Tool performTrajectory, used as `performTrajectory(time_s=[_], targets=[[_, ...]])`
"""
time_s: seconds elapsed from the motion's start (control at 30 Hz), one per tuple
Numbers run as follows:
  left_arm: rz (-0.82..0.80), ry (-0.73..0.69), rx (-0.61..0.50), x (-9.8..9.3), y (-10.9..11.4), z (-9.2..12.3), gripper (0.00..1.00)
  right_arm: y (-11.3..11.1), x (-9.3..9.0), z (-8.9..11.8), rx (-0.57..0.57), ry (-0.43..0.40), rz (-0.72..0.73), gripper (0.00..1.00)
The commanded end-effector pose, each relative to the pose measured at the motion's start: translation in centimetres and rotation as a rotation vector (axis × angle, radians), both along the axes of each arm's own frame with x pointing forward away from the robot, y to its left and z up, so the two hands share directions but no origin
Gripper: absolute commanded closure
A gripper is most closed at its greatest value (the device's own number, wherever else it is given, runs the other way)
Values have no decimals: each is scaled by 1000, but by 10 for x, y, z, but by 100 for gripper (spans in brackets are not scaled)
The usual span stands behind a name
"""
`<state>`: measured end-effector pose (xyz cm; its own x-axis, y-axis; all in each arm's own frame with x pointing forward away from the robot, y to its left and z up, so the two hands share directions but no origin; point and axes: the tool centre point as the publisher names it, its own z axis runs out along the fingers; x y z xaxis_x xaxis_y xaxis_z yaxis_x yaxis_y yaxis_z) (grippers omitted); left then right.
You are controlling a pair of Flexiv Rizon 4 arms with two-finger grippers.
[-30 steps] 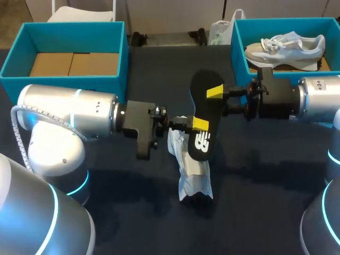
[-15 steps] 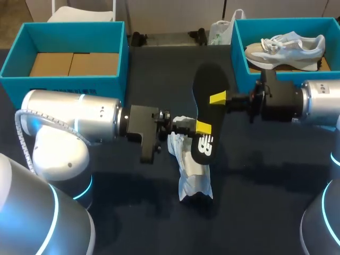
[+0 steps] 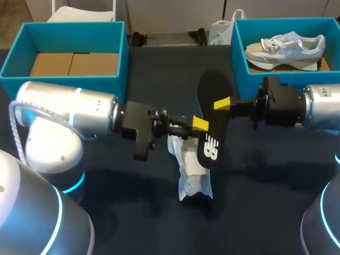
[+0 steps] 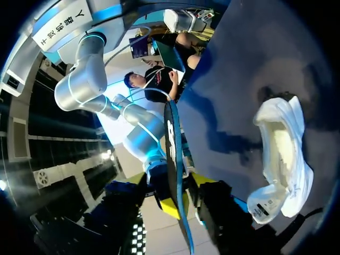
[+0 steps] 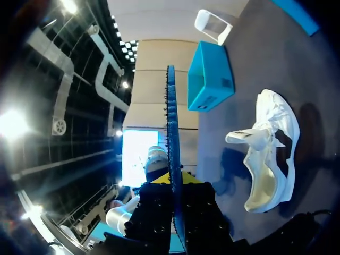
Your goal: Take the shoe out of the shoebox, open the shoe tongue, remove and reinsert the insole, then place the shoe into the shoebox
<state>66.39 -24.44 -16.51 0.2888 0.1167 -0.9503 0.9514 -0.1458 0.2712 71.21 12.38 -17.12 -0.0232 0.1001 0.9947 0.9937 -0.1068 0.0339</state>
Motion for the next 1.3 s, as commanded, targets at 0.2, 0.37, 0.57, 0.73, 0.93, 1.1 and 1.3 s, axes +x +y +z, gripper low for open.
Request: performTrajectory(time_s=[0.2,0.37,0.57,0.73,0.93,1.1,1.3], targets=[[-35,-45,196,17,33,35,0,-10,-1,-19,-13,30,24,100],[-30,-56,322,21,28,47,0,-10,-2,-29,-20,32,50,100],[-30,-56,322,21,28,47,0,-11,-3,-34,-11,20,64,100],[-30,-56,322,21,28,47,0,-11,-1,-40,-20,29,81,100],[112,43,637,30,8,57,0,-5,3,-40,-57,29,113,100],[227,107,764,35,4,65,0,-1,2,-34,-58,9,117,100],[227,107,764,35,4,65,0,-1,-3,-27,-64,6,117,100]])
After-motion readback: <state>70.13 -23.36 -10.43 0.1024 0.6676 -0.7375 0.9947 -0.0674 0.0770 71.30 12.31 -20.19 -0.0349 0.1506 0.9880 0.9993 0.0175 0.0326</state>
